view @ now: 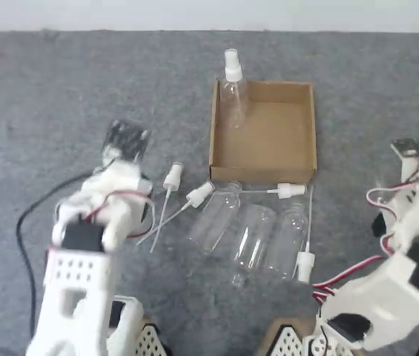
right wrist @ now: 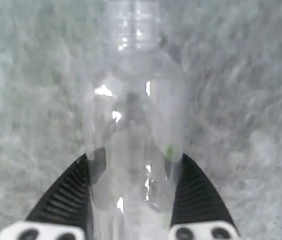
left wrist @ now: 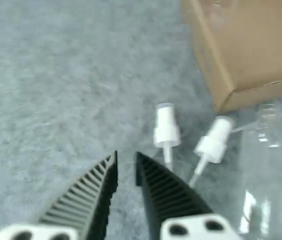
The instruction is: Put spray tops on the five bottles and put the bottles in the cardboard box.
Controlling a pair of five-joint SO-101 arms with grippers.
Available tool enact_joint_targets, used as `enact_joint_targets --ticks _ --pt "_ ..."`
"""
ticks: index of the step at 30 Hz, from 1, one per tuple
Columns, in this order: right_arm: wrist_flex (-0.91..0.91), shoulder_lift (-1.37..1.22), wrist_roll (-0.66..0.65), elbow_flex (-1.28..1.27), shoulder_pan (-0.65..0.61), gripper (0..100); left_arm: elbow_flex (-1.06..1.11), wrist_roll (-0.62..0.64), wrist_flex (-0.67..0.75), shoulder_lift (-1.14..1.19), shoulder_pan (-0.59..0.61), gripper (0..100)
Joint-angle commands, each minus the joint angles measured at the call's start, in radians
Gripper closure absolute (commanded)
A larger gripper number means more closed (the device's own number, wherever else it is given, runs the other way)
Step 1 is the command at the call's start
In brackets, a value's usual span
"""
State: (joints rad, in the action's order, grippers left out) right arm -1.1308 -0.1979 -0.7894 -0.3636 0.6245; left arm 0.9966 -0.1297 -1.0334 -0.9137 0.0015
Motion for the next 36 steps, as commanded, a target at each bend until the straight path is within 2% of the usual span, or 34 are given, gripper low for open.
enact_joint_targets --ticks 1,5,11,18,26,32,36 --pt "0.105 0.2 -0.061 -0.184 0.019 97.8 -0.245 -0.008 -0.032 0.31 -0.051 87" --pt "0.154 0.265 -0.091 -0.288 0.031 97.7 -0.386 -0.006 -0.011 0.535 -0.051 86" --pt "0.15 0.269 -0.11 -0.313 0.035 97.6 -0.529 -0.006 0.084 0.85 -0.055 86" --pt "0.15 0.269 -0.11 -0.313 0.033 97.6 -0.664 -0.006 0.103 1.092 -0.057 86" --pt "0.15 0.269 -0.11 -0.315 0.035 97.6 -0.711 0.026 0.103 1.208 -0.083 86" --pt "0.15 0.269 -0.106 -0.315 0.033 97.3 -0.71 0.029 0.097 1.217 -0.086 99" --pt "0.148 0.269 -0.106 -0.315 0.036 89.9 -0.708 0.029 0.028 1.108 -0.08 99"
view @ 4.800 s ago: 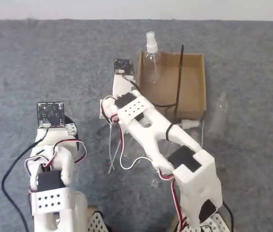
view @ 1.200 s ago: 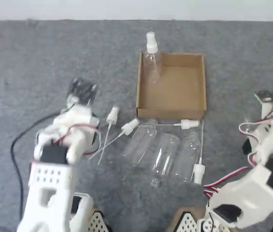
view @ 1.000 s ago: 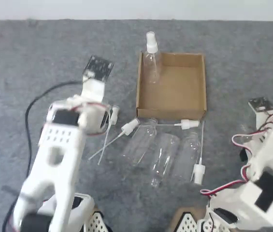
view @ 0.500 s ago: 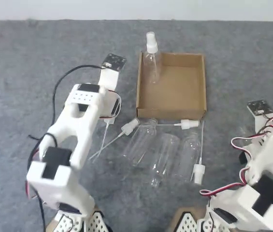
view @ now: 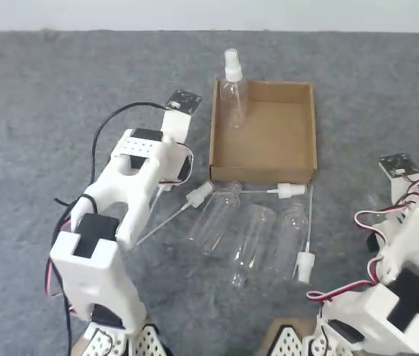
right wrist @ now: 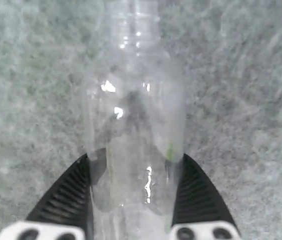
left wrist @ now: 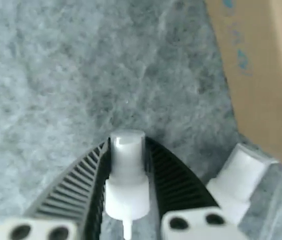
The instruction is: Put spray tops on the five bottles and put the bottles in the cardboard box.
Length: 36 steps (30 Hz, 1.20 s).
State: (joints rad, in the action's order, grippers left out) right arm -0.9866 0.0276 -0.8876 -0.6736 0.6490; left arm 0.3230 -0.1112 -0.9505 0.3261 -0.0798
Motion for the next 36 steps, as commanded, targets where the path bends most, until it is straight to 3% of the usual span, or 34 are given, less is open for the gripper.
enact_joint_targets --ticks 1,10,15,19,27,36 --pt "0.004 0.044 -0.008 -0.005 0.012 87.7 -0.031 0.011 -0.084 -0.184 0.002 99" --pt "0.004 0.054 -0.014 -0.003 0.012 82.1 0.001 -0.046 -0.439 -0.736 0.006 99" --pt "-0.018 0.056 -0.008 0.005 0.005 81.8 0.09 -0.1 -0.488 -0.875 0.084 99" --pt "-0.094 0.065 -0.006 0.055 0.005 81.6 0.26 -0.126 -0.427 -0.931 0.143 99" --pt "-0.252 0.125 0.064 0.19 -0.065 69.5 0.697 -0.08 -0.074 -1.045 0.084 99" --pt "-0.311 -0.018 0.109 0.427 -0.147 69.5 0.785 -0.069 -0.049 -1.106 0.077 99"
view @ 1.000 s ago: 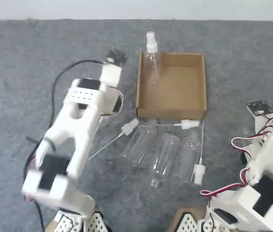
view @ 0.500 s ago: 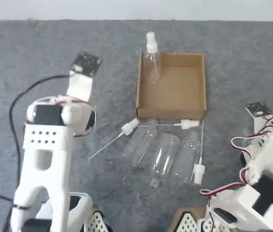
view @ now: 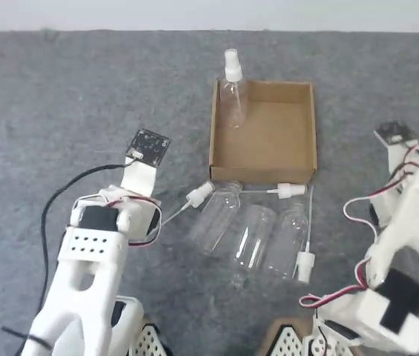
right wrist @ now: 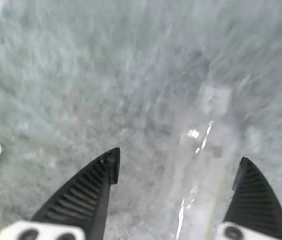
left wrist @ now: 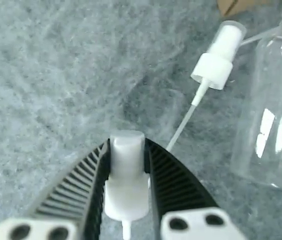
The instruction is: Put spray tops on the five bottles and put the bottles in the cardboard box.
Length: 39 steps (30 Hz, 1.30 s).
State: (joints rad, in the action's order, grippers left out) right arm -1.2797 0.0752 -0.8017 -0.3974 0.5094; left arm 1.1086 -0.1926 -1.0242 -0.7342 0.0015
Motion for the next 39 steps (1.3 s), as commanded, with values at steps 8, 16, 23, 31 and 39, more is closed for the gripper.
enact_joint_targets --ticks 8,16,23,31,39 --pt "-0.019 -0.318 -0.051 0.316 0.067 69.6 0.001 0.012 0.061 -0.038 0.046 99" --pt "-0.007 -0.366 -0.063 0.313 0.085 80.6 0.002 0.014 0.064 -0.038 0.044 99" --pt "-0.013 -0.361 -0.06 0.311 0.102 89.2 0.002 0.017 0.064 -0.038 0.048 99" --pt "-0.058 -0.228 -0.048 0.333 0.088 98.3 -0.024 0.02 0.061 -0.048 0.048 99" --pt "-0.17 0.134 0.084 0.325 -0.077 98.5 -0.311 0.021 -0.133 -0.048 0.049 99"
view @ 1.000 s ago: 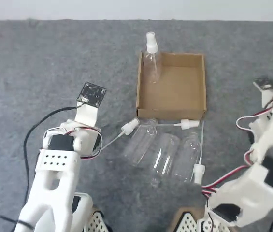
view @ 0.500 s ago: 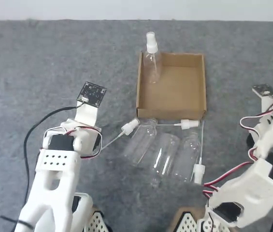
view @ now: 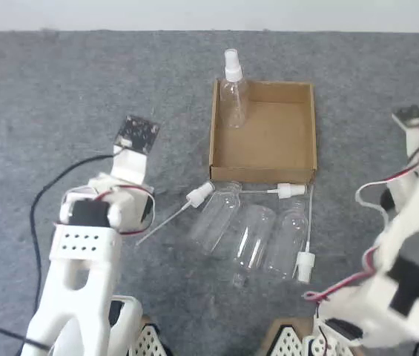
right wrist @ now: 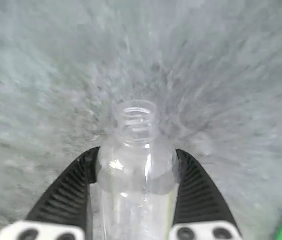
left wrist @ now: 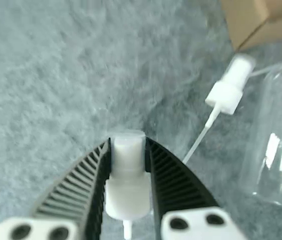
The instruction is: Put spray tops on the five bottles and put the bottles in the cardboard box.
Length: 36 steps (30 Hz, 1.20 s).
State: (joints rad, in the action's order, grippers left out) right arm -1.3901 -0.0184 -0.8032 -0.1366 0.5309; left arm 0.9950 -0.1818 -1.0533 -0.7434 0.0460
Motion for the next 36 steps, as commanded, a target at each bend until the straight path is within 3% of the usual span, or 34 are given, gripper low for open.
enact_joint_targets --ticks 1,7,12,16,26,36 --pt "-0.076 0.271 0.115 0.06 -0.137 98.5 -0.249 0.011 -0.13 -0.038 0.005 99" --pt "-0.082 0.55 0.298 -0.083 -0.466 98.5 -0.51 0.015 -0.245 -0.038 0.005 99" --pt "-0.031 0.723 0.431 -0.198 -0.82 98.5 -0.671 0.129 -0.281 -0.038 0.005 99" --pt "0.038 0.739 0.537 -0.288 -1.023 98.5 -0.779 0.196 -0.296 -0.057 0.005 99" --pt "0.456 0.75 0.612 -0.562 -1.314 98.6 -0.816 0.21 -0.253 -0.341 -0.003 99" --pt "0.576 0.751 0.605 -0.641 -1.465 98.5 -0.783 0.46 -0.081 -0.301 -0.005 99"
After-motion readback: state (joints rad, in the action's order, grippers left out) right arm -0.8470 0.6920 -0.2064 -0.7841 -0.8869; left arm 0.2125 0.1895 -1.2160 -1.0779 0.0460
